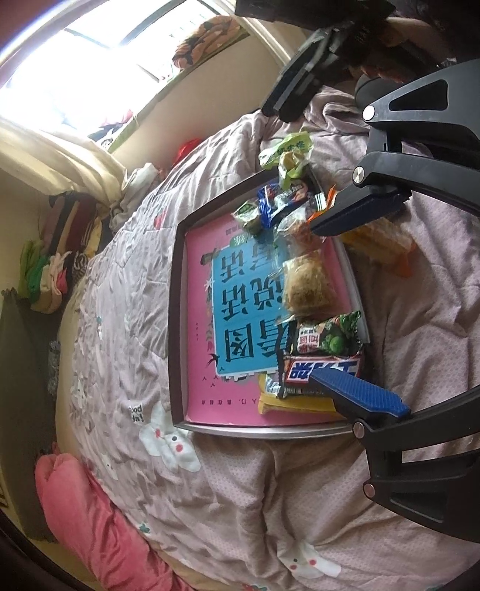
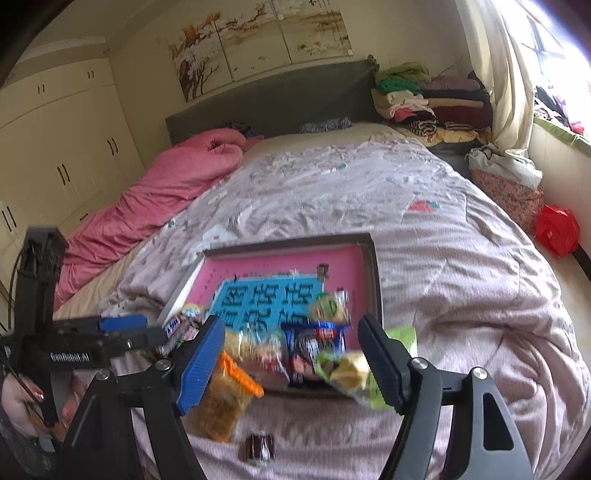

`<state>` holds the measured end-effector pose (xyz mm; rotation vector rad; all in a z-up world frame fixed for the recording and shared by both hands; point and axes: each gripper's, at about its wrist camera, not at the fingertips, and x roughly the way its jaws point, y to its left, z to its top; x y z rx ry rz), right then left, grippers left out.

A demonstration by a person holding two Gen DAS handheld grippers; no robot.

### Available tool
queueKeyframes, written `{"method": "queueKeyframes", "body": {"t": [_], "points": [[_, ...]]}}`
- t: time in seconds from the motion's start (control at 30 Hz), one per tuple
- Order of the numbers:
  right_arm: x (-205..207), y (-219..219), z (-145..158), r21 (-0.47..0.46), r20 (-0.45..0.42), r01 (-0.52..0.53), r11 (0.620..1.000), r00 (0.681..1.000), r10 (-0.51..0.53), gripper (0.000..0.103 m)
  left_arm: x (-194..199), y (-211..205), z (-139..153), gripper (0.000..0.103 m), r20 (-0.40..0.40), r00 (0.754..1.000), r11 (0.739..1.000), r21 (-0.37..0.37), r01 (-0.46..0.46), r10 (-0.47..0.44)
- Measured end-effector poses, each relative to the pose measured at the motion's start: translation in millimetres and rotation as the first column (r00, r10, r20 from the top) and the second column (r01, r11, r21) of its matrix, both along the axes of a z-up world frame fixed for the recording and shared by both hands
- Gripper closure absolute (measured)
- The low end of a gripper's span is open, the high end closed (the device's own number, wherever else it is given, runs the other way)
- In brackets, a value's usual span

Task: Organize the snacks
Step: 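Open both grippers and move them back toward the bread bag and dark snack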

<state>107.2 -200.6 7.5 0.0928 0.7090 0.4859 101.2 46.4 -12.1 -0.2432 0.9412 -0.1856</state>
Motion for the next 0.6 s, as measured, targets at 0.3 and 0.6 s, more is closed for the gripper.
{"method": "queueKeyframes", "body": {"t": [0.3, 0.6], "points": [[-23.9, 3.9, -24.9, -0.051, -0.077, -0.048, 0.998, 0.996, 0.044, 0.029, -11.0, -12.1, -2.6, 0.028, -0.015, 0.999, 0.999, -0.012, 0.049, -0.049], [-37.2, 42.0, -76.6, -0.184, -0.245, -0.203, 0.962, 0.957, 0.155, 0.05, -12.9, -42.7, -26.9, 0.028, -0.099, 0.985, 0.99, -0.021, 0.138, -0.139]]}}
